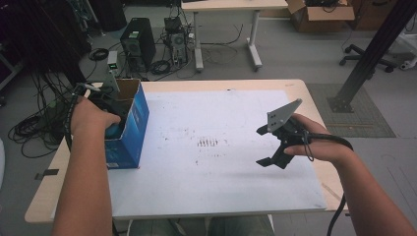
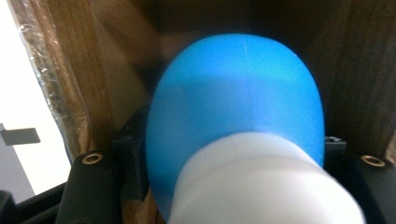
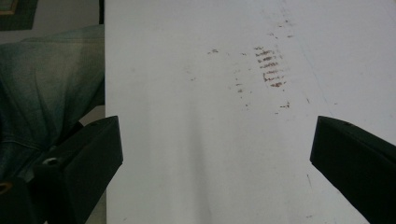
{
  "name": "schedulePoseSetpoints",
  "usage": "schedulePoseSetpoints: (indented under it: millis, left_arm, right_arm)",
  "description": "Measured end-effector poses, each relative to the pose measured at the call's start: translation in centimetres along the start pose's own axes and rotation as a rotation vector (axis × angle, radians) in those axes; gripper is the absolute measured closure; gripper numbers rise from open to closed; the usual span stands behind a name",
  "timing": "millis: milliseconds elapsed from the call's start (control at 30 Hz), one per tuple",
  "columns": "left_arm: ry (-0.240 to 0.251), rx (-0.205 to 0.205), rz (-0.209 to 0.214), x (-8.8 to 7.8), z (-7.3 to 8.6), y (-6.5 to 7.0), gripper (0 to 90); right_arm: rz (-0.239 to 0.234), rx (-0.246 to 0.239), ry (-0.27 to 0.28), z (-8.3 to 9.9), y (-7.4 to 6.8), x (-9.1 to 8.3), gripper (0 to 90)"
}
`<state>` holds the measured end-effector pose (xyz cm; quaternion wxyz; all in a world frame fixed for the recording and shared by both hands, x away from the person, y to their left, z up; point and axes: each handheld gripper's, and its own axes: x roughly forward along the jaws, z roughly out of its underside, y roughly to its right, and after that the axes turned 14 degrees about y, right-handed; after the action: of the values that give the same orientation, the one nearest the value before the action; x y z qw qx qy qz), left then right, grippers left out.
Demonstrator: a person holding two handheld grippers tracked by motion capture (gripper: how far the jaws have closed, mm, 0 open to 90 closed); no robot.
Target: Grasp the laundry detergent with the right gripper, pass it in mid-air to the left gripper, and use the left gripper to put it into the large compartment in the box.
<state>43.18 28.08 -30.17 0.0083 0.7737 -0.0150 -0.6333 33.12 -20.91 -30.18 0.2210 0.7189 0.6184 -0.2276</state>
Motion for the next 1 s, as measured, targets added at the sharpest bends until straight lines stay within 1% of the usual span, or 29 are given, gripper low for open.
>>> schedulePoseSetpoints:
  millis: [300,333,467,533,633,833,933,1000]
  left_arm:
    - [0.012,-0.001,-0.015,-0.8,-0.1,0.3,30.3]
    - [0.011,-0.002,-0.017,-1.0,0.0,0.4,28.6]
    - [0.017,0.001,-0.02,-1.4,0.0,0.5,28.3]
    - [0.019,0.002,-0.023,-1.7,0.0,0.5,28.1]
    - [0.022,0.0,-0.035,-2.4,0.1,0.6,24.5]
    - [0.041,-0.003,-0.043,-3.4,0.2,0.5,24.1]
    - [0.047,-0.004,-0.043,-3.9,0.4,0.5,21.9]
    - [0.052,-0.004,-0.036,-4.4,0.4,0.5,21.4]
  right_arm:
    - [0.0,-0.003,0.007,0.1,-0.1,-0.3,2.6]
    - [0.001,-0.002,0.007,0.1,-0.1,-0.4,2.6]
    - [0.001,-0.003,0.013,0.2,-0.2,-0.4,2.6]
    - [0.001,-0.004,0.015,0.2,-0.2,-0.5,2.6]
    - [0.002,-0.005,0.017,0.2,-0.3,-0.6,2.6]
    - [0.001,-0.009,0.024,0.1,-0.4,-0.6,2.6]
    - [0.001,-0.011,0.025,0.1,-0.4,-0.7,2.6]
    - [0.0,-0.013,0.028,0.0,-0.4,-0.7,2.6]
